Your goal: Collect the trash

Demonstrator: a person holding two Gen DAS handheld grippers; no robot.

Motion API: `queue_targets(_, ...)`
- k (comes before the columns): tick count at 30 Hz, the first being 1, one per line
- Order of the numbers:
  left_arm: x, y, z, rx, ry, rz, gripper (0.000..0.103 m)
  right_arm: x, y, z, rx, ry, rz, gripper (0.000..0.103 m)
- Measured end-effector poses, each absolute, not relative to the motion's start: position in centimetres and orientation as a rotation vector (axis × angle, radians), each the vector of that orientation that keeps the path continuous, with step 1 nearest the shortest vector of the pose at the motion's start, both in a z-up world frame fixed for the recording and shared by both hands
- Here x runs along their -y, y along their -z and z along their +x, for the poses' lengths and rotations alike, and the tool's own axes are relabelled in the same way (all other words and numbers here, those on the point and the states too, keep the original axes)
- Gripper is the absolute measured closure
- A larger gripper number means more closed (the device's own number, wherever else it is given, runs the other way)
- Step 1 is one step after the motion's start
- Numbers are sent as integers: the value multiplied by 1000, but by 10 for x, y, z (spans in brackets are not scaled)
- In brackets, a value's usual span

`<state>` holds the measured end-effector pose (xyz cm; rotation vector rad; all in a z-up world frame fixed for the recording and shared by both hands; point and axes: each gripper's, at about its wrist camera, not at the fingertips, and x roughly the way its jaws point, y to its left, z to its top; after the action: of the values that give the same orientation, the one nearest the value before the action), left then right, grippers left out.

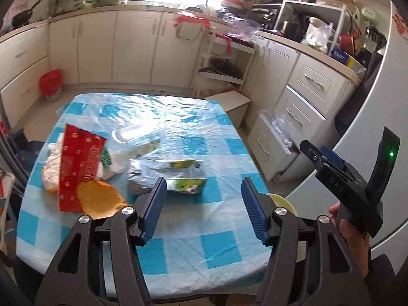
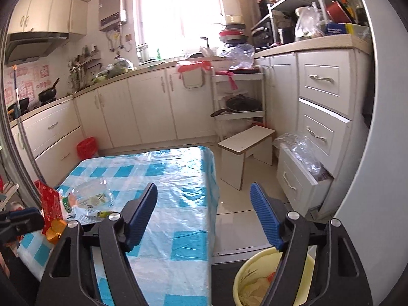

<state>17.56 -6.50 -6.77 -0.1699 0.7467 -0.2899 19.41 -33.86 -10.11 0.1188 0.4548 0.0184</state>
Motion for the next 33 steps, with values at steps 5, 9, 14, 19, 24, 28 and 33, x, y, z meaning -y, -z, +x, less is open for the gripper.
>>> queue_targets(5, 1, 70, 171, -728, 158, -200, 44, 297, 104, 202, -477, -146, 33, 25)
queue_targets(9, -42, 75, 165, -720, 62, -201, 42, 262, 109, 204, -508, -259, -71, 21)
queue_targets(14, -85, 87, 167, -738, -21, -227, 40, 222, 119, 209, -555, -383, -221, 19)
queue_targets(19, -93, 95, 183, -745, -18, -172, 32, 185, 130, 216, -594, -479, -376, 16)
queue_targets(24, -85, 107, 205, -769, 9, -99, 29, 154, 149, 239, -675, -584, -557, 16)
queue_targets(28, -86, 117, 222, -784, 20, -82, 29, 143, 162, 256, -738, -628, -631, 16)
queue_targets(33, -86, 128, 243, -800, 46, -61, 29, 131, 169, 275, -786, -664, -645, 16)
